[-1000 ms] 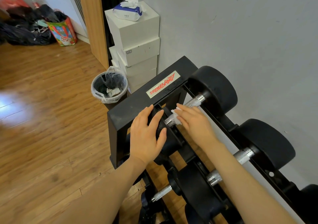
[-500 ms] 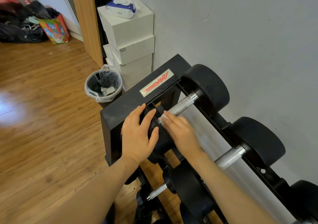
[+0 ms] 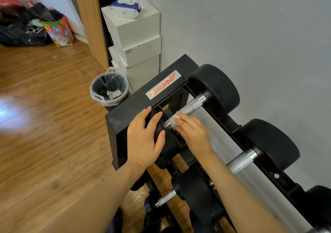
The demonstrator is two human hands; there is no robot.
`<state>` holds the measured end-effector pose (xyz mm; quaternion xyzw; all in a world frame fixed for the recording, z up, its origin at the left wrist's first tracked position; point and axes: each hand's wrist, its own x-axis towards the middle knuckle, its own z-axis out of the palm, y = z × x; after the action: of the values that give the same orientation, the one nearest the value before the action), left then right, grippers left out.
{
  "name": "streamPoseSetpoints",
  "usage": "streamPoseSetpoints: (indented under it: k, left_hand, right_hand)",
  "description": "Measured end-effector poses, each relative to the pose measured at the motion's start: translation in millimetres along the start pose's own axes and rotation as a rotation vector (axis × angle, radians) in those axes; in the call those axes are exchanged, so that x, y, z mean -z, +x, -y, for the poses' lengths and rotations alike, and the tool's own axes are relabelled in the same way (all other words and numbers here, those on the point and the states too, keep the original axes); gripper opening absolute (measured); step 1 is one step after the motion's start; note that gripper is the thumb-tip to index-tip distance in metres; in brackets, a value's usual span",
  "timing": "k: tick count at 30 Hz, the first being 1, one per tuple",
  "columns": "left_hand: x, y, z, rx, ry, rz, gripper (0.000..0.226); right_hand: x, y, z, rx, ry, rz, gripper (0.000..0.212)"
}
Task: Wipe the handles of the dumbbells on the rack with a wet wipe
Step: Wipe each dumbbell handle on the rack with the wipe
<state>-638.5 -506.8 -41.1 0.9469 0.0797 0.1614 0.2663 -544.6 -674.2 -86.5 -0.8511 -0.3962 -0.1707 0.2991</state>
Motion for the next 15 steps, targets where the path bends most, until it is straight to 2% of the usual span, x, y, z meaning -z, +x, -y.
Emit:
streamPoseSetpoints:
  k: [3,8,12,15]
  left_hand:
    - [0,1,-1,0.000,0.002,0.003,0.051]
    - [1,-1,-1,0.013,-0.001,0.007,0.051]
    - [0,0,-1,0.012,0.014,0.009,0.052]
    - [-1,-1,0,0.017,0.008,0.012,0.052]
  right_hand:
    - [-2,-3,1,-0.081,-0.016,-0.039,0.033]
    - [3,1,5,0.026,0.014,0.128,0.035]
    - [18,15,-7,-0.137,0.045,0.067,0.035]
    - [19,19,-3,-0.130,0.049,0.115,0.039]
